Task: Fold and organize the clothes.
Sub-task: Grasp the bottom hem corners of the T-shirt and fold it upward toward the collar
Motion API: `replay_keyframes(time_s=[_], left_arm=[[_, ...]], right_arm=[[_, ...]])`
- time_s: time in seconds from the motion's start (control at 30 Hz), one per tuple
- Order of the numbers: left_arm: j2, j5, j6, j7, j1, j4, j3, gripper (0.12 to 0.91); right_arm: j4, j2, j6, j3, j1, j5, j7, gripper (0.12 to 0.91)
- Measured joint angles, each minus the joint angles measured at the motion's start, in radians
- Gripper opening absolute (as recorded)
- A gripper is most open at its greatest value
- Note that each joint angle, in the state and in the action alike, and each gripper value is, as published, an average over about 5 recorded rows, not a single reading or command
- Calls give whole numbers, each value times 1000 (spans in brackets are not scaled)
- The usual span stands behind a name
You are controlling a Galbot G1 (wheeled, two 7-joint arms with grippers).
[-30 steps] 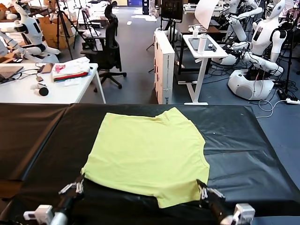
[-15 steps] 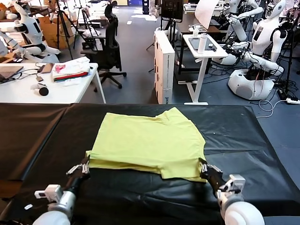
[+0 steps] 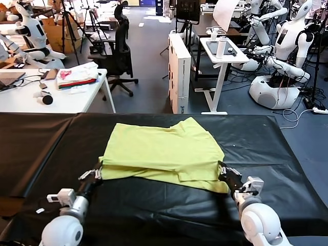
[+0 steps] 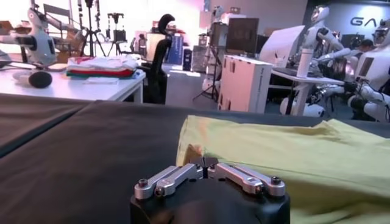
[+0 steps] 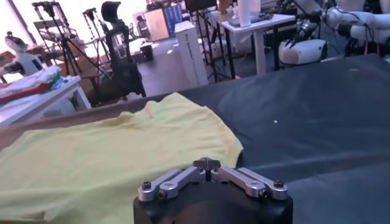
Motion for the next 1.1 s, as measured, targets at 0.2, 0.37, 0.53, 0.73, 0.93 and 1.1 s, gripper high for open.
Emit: replay_keyframes(time_s=[0.2, 0.37, 0.53, 0.73, 0.93, 1.1], left_arm=[[29, 1, -11, 12, -51, 55, 19, 148], [52, -4, -17, 20, -88, 100, 32, 148], [69, -8, -22, 28, -114, 138, 41, 148], [74, -10, -20, 27, -132, 162, 46, 161], [71, -7, -21, 27, -117, 157, 36, 454], [74, -4, -1, 17, -82, 130, 19, 794]], right_arm=[[-19, 9, 4, -4, 11, -3, -4, 138], [-35, 20, 5, -12, 23, -4, -6, 138], [-39, 20, 8, -8, 21, -12, -38, 156], [-4, -5, 11, 7, -3, -47, -99, 458], [62, -59, -43, 36, -65, -81, -105, 799], [134, -126, -68, 81, -171, -108, -120, 901]])
